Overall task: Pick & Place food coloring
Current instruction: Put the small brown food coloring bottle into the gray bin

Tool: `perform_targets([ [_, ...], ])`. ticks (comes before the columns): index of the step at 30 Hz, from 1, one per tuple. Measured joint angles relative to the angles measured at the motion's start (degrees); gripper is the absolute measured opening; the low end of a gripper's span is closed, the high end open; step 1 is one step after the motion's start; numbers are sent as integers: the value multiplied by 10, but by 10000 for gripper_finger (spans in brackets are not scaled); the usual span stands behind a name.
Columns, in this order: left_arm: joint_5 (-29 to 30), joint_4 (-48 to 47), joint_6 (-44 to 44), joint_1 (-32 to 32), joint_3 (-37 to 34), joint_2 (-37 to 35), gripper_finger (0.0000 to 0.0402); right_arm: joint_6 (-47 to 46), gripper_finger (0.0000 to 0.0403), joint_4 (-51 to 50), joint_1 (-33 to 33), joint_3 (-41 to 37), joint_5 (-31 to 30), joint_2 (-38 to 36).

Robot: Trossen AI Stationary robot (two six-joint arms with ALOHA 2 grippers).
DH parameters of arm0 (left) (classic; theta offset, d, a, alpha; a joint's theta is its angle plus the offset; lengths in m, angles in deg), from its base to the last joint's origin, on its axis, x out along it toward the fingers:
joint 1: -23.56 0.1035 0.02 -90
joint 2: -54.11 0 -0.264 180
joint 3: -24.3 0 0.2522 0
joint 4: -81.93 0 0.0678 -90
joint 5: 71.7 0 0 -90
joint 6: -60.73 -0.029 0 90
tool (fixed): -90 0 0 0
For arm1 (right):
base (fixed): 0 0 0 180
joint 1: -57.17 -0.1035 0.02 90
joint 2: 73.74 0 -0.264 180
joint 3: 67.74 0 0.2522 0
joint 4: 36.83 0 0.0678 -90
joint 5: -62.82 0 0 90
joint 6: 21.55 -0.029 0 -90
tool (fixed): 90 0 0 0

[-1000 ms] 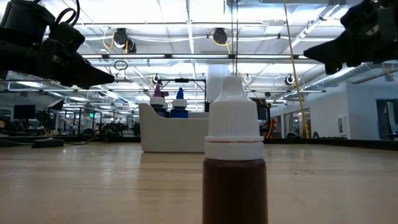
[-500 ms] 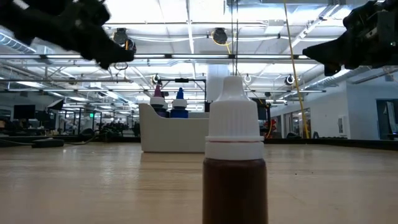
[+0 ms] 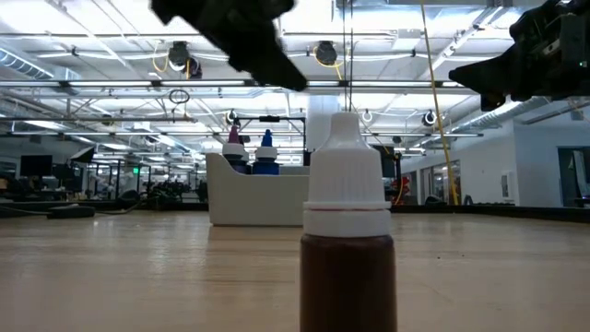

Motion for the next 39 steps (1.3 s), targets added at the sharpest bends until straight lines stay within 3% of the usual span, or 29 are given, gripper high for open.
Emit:
perform_targets([
  [7, -16, -96, -49, -70, 160, 154, 31, 6, 1, 0, 0, -1, 0, 0],
  [13, -16, -156, -28, -119, 240, 234, 39, 7, 0, -8, 0, -1, 4, 0],
  [19, -13, -191, -42, -153, 245, 248, 114, 9, 0, -11, 0, -1, 41, 1],
  [27, 46, -183, -74, -196, 245, 248, 208, 11, 0, -9, 0, -1, 44, 1],
  [34, 48, -177, -76, -232, 249, 248, 218, 20, 0, -10, 0, -1, 43, 1],
  [39, 98, -183, -15, -245, 268, 248, 207, 15, 0, -13, 0, -1, 42, 1],
])
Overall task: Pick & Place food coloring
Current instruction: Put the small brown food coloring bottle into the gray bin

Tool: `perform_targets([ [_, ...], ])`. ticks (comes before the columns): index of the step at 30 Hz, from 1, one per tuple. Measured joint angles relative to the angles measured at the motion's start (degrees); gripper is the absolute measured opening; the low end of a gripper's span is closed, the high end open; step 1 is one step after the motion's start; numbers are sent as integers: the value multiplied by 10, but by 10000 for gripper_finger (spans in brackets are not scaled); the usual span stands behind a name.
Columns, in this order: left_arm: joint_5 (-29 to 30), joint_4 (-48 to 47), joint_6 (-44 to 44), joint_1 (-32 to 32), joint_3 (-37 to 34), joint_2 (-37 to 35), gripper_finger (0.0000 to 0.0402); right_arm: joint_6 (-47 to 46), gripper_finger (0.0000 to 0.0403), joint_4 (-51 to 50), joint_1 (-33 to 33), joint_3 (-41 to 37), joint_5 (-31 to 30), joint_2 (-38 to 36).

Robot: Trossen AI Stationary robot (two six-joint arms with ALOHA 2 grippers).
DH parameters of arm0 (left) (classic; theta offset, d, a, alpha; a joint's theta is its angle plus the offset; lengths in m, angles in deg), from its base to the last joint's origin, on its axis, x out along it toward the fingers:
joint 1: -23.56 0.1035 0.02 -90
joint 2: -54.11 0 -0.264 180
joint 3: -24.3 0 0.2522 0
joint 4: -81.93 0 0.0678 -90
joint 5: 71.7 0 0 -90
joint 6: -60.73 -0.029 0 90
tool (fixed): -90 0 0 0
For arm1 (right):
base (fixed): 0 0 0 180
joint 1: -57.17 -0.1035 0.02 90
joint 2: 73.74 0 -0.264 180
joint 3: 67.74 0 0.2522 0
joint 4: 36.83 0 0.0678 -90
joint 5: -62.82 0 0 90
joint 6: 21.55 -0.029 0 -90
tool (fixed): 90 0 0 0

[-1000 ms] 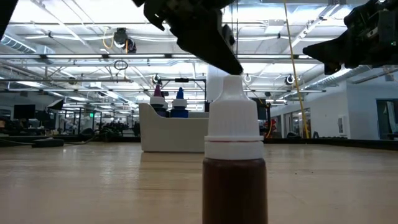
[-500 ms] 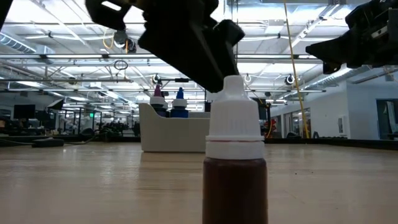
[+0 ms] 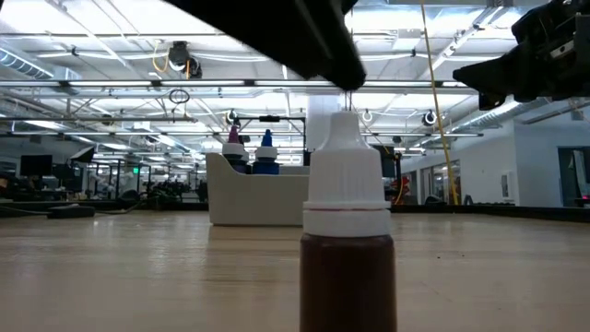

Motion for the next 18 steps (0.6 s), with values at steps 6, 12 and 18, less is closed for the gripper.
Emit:
perform_targets([
  [6, 11, -11, 11, -21, 14, 0, 196, -4, 0, -5, 0, 0, -7, 0],
  [12, -32, -9, 5, -34, 13, 0, 196, -22, 0, -12, 0, 0, -47, 1],
  [18, -44, 16, 17, -54, 13, 4, 196, -10, 0, -27, 0, 0, -47, 2],
])
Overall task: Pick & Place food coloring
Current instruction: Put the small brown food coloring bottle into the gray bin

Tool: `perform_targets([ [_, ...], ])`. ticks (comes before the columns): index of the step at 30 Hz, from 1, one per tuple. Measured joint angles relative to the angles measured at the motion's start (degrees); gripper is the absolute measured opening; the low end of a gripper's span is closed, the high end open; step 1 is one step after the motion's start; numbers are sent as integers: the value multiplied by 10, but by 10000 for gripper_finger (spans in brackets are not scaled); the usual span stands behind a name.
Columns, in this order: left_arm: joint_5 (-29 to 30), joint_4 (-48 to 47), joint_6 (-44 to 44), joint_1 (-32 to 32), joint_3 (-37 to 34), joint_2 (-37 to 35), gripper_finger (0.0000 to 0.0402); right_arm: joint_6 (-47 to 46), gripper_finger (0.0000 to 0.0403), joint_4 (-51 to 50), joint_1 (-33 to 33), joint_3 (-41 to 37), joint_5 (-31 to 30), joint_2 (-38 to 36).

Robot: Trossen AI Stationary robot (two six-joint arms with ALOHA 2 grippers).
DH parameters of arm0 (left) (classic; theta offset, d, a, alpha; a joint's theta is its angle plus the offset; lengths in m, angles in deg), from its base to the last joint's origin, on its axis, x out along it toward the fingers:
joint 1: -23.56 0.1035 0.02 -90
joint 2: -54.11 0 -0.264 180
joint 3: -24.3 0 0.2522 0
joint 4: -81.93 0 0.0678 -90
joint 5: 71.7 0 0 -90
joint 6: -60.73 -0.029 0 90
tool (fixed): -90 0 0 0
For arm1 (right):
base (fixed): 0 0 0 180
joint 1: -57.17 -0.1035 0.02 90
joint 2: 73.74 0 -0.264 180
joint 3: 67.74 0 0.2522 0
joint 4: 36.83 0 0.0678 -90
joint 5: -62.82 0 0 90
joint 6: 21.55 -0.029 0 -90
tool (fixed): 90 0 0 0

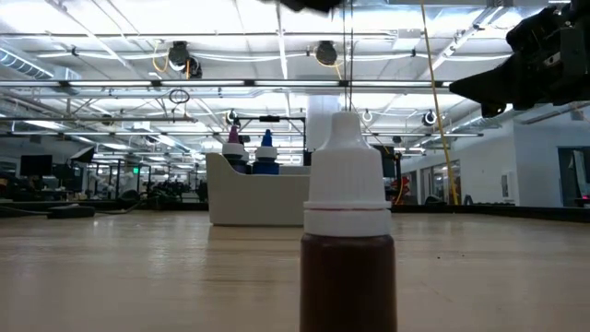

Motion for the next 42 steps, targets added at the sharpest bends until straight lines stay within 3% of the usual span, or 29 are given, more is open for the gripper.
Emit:
perform_targets([
  [6, -39, 11, -9, -15, 0, 0, 196, 23, 0, 2, 0, 0, 0, 0],
  [16, -50, 86, -26, -3, 0, 54, 196, 35, 0, 6, 0, 0, 2, 2],
  [28, -34, 86, -22, 4, 0, 66, 196, 35, 0, 5, 0, 0, 3, 5],
  [42, -85, 74, 12, 19, 0, 87, 195, 35, 0, 4, 0, 0, 3, 6],
])
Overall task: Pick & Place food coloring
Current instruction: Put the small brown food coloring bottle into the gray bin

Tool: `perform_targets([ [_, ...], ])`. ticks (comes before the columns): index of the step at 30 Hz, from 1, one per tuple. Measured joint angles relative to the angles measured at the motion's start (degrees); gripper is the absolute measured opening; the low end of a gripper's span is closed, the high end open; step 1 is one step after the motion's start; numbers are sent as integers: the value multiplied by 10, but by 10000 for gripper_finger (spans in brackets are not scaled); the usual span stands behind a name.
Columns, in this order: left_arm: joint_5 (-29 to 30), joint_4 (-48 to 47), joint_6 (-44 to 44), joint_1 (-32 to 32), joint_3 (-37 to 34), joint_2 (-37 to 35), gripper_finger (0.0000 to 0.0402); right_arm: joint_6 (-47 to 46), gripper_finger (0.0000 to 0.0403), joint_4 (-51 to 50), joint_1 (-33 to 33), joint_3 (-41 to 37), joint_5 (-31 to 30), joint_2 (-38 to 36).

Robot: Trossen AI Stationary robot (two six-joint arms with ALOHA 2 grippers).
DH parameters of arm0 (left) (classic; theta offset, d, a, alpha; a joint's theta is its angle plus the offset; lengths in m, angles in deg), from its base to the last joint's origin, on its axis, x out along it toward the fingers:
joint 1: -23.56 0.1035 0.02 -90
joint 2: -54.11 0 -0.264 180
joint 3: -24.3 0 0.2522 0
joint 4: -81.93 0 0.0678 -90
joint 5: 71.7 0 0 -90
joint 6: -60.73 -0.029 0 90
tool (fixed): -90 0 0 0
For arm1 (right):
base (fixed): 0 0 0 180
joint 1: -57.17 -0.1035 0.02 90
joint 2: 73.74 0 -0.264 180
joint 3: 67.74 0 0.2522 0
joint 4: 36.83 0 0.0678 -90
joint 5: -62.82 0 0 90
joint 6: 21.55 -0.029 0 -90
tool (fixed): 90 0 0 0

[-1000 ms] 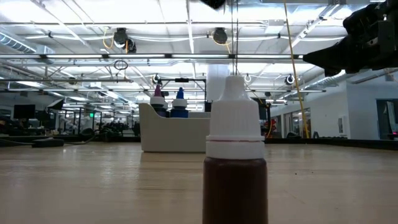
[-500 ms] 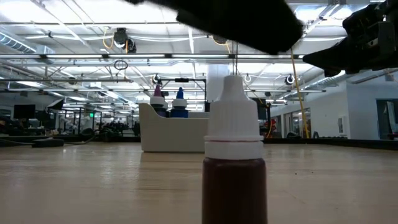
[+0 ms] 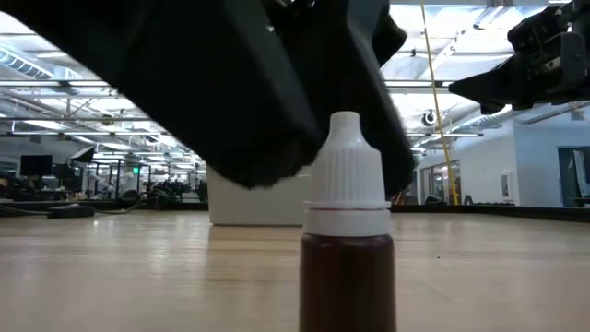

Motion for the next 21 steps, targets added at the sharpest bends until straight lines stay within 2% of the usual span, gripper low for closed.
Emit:
perform_targets([
  [16, -3, -13, 11, 5, -1, 7, 195, 0, 0, 0, 0, 0, 0, 0],
  [21, -26, -3, 13, 11, -1, 15, 195, 0, 0, 0, 0, 0, -1, 0],
])
